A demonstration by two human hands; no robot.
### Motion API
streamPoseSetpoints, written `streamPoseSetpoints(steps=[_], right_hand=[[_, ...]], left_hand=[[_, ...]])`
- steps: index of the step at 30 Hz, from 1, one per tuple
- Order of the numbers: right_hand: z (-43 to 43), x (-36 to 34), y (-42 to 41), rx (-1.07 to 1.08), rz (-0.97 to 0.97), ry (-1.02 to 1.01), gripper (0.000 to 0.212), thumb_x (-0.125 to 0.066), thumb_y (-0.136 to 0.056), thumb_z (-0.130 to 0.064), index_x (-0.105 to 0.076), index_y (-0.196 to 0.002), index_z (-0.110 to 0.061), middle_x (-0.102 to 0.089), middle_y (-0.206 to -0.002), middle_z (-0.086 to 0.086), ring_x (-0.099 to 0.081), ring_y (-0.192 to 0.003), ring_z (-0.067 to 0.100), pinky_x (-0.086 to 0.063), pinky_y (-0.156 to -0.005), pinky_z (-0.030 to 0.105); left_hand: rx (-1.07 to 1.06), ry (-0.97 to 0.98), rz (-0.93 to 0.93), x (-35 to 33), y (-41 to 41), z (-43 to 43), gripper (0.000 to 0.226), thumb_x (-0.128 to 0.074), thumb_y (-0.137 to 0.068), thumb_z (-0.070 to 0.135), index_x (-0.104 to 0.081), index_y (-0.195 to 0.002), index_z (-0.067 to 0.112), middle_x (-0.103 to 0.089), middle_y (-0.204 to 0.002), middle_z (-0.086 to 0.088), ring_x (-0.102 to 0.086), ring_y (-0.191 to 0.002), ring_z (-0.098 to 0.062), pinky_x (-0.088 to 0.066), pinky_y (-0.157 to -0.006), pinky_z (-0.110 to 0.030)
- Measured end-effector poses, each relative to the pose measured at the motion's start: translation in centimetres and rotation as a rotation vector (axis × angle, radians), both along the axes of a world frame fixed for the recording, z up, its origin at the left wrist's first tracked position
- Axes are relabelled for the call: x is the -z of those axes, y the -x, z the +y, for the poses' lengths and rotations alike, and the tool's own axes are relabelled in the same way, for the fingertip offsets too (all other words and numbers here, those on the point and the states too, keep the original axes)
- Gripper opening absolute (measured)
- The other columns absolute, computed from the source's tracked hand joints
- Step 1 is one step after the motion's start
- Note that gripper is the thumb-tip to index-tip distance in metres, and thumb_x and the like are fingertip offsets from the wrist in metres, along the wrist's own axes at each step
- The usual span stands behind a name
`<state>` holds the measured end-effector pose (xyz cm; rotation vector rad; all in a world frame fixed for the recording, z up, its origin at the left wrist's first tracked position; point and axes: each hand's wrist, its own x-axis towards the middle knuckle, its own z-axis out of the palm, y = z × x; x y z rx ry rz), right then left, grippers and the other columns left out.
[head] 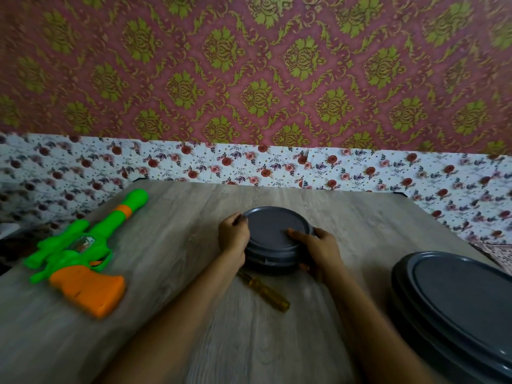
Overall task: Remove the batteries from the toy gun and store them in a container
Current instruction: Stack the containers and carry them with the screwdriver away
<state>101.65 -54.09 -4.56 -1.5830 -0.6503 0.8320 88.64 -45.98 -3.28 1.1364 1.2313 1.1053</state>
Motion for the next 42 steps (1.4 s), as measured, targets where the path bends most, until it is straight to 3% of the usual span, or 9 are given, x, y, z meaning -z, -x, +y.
streamPoseSetpoints(steps=[9,16,20,27,30,34,36,38,42], right_hand=[[-4.4,-4.2,0.1,0.058,-0.294,-0.025,0.056,-0.066,-0.081,-0.038,-0.04,-0.129,-0.024,-0.052,-0.107,0.004,-0.057,-0.071,0.011,-0.051,-0.048,0.024],[-12.6,-8.7,-3.5,0.217,-0.423,-0.054,0.046,-0.061,-0.084,-0.042,-0.049,-0.126,-0.025,-0.057,-0.106,0.003,-0.058,-0.068,0.01,-0.053,-0.046,0.029],[-17.9,-9.3,-6.0,0.316,-0.424,-0.042,0.045,-0.062,-0.084,-0.042,-0.053,-0.123,-0.024,-0.059,-0.097,0.002,-0.057,-0.071,0.011,-0.051,-0.046,0.027],[-24.4,-9.0,-9.4,0.427,-0.373,-0.001,0.045,-0.064,-0.082,-0.043,-0.057,-0.119,-0.019,-0.059,-0.099,0.009,-0.057,-0.073,0.016,-0.048,-0.042,0.023],[-26.1,-8.5,-10.0,0.411,-0.33,0.046,0.045,-0.061,-0.083,-0.047,-0.057,-0.117,-0.016,-0.058,-0.097,0.009,-0.058,-0.072,0.019,-0.048,-0.042,0.024],[-27.3,-7.6,-10.5,0.425,-0.342,0.058,0.054,-0.044,-0.089,-0.055,-0.059,-0.112,-0.009,-0.06,-0.093,0.014,-0.063,-0.083,0.03,-0.055,-0.063,0.037],[-28.1,-7.0,-11.1,0.483,-0.486,0.139,0.053,-0.035,-0.095,-0.049,-0.057,-0.117,-0.007,-0.059,-0.1,0.016,-0.059,-0.091,0.031,-0.053,-0.074,0.042],[-28.8,-6.4,-11.5,0.465,-0.565,0.275,0.047,-0.035,-0.097,-0.042,-0.057,-0.119,-0.006,-0.058,-0.104,0.016,-0.055,-0.092,0.03,-0.05,-0.077,0.043],[-28.8,-5.1,-11.0,0.294,-0.317,0.327,0.033,-0.041,-0.097,-0.033,-0.055,-0.113,-0.008,-0.059,-0.092,0.012,-0.056,-0.075,0.022,-0.046,-0.057,0.03]], left_hand=[[0.124,-0.058,-0.053,-2.3,0.2,-3.7,0.029,-0.042,-0.098,0.015,-0.058,-0.122,0.009,-0.059,-0.109,-0.008,-0.055,-0.095,-0.019,-0.048,-0.081,-0.032],[0.294,-0.136,-0.146,-5.5,-4.1,-10.2,0.021,-0.043,-0.096,0.013,-0.06,-0.106,0.019,-0.063,-0.111,-0.007,-0.059,-0.104,-0.024,-0.05,-0.095,-0.042],[0.399,-0.135,-0.164,-5.9,-7.4,-14.1,0.032,-0.045,-0.093,0.013,-0.059,-0.122,0.013,-0.063,-0.115,-0.007,-0.059,-0.105,-0.024,-0.05,-0.094,-0.04],[0.598,-0.058,-0.192,-5.5,-11.8,-19.3,0.012,-0.049,-0.093,0.011,-0.059,-0.099,0.015,-0.062,-0.108,-0.009,-0.058,-0.101,-0.024,-0.047,-0.089,-0.035],[0.651,-0.071,-0.153,-5.2,-12.7,-20.5,0.021,-0.05,-0.092,0.014,-0.059,-0.111,0.011,-0.063,-0.111,-0.011,-0.059,-0.104,-0.025,-0.047,-0.09,-0.036],[0.679,-0.093,-0.142,-4.8,-12.1,-20.5,0.027,-0.049,-0.095,0.023,-0.058,-0.116,0.008,-0.062,-0.11,-0.009,-0.057,-0.106,-0.024,-0.045,-0.086,-0.035],[0.658,-0.143,-0.047,-4.6,-10.8,-19.5,0.04,-0.044,-0.098,0.028,-0.048,-0.133,0.009,-0.055,-0.125,-0.005,-0.051,-0.116,-0.022,-0.041,-0.096,-0.034],[0.622,-0.362,0.275,-4.2,-8.3,-17.9,0.047,-0.042,-0.099,0.03,-0.038,-0.142,0.013,-0.046,-0.142,-0.006,-0.047,-0.126,-0.024,-0.037,-0.107,-0.037],[0.535,-0.707,0.99,-2.6,-2.3,-14.7,0.034,-0.047,-0.096,0.029,-0.06,-0.124,0.016,-0.06,-0.128,-0.006,-0.061,-0.097,-0.024,-0.044,-0.082,-0.029]])
